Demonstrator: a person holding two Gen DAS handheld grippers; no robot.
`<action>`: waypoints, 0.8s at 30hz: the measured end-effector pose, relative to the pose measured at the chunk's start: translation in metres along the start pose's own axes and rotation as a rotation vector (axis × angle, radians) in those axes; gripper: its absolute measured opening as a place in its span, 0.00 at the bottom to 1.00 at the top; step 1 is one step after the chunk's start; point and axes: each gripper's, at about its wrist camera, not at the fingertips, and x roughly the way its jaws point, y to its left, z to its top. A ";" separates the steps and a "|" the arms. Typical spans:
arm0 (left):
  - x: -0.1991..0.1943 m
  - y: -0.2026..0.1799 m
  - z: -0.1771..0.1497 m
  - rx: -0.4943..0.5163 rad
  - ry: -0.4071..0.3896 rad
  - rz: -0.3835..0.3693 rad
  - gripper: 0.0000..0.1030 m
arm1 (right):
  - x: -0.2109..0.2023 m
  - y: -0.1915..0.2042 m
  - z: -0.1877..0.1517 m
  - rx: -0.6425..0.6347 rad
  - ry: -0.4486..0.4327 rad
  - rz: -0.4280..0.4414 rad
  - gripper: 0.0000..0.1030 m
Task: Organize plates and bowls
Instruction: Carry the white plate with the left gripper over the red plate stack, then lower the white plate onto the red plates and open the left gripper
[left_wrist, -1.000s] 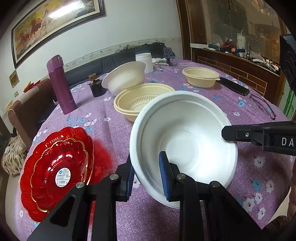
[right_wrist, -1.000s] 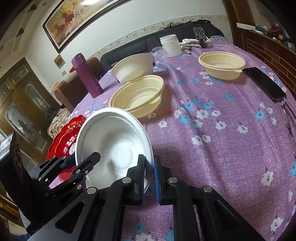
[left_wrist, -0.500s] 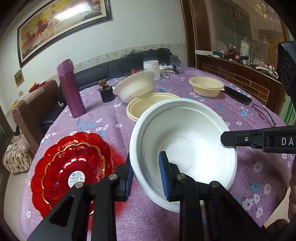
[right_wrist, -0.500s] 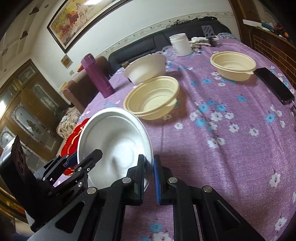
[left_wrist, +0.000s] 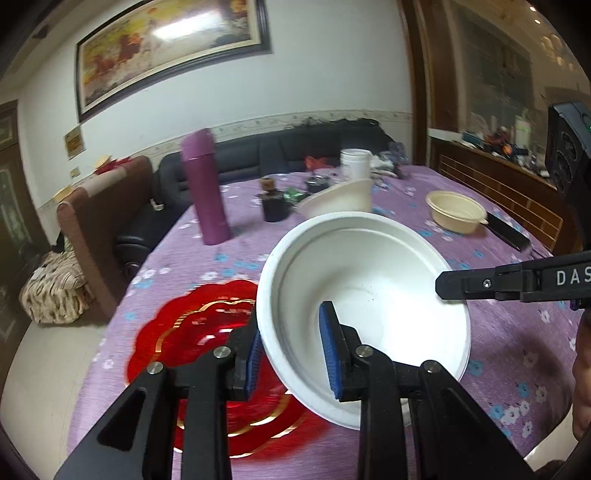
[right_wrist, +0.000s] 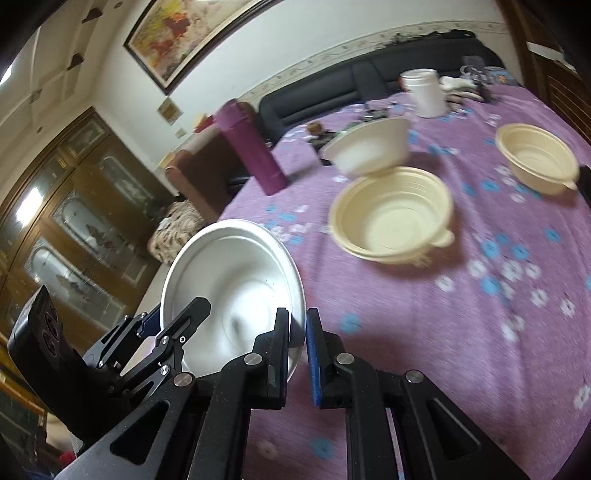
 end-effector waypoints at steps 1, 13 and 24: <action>-0.001 0.005 0.000 -0.008 -0.001 0.008 0.26 | 0.005 0.005 0.003 -0.006 0.003 0.008 0.11; 0.020 0.070 -0.013 -0.118 0.062 0.123 0.26 | 0.089 0.046 0.018 -0.046 0.108 0.035 0.12; 0.051 0.096 -0.030 -0.179 0.138 0.155 0.26 | 0.135 0.053 0.016 -0.056 0.174 -0.001 0.12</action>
